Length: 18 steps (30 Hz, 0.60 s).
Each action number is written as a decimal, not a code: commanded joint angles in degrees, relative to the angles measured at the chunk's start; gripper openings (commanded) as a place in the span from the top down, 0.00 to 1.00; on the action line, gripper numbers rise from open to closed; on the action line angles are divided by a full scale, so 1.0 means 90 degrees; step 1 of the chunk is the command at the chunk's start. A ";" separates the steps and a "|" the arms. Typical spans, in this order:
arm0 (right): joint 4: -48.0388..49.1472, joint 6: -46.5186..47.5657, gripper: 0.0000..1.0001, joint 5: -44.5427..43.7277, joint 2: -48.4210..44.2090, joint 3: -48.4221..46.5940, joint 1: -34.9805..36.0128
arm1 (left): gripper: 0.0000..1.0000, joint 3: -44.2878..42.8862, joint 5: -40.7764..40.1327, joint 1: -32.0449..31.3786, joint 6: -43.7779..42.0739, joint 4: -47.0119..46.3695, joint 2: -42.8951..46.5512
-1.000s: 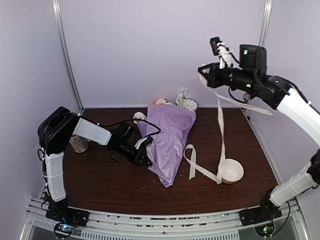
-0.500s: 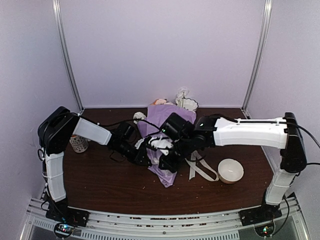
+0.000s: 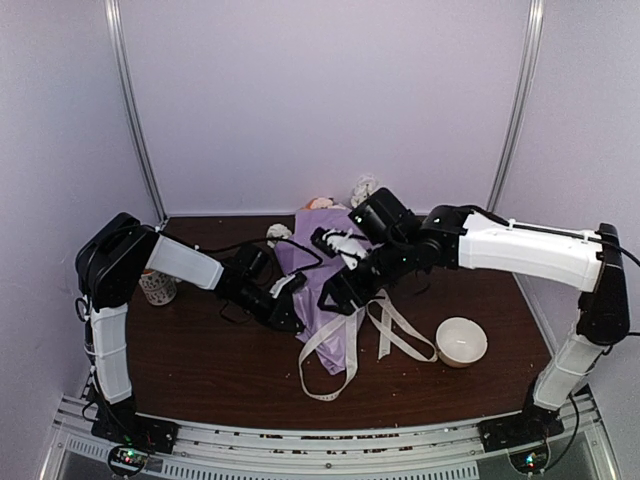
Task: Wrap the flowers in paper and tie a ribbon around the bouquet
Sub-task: Place the ribbon at the center of the board.
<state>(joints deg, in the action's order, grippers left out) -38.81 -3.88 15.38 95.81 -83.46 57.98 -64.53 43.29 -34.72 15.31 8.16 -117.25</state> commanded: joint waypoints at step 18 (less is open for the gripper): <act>0.1141 -0.2761 0.48 -0.0069 0.1023 0.1478 -0.1382 | 1.00 -0.0035 -0.0694 0.0038 -0.0135 0.0177 -0.0283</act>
<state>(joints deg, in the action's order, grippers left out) -27.38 -27.68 13.93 102.67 -73.08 44.88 -64.64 43.24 -34.74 15.27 8.25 -117.27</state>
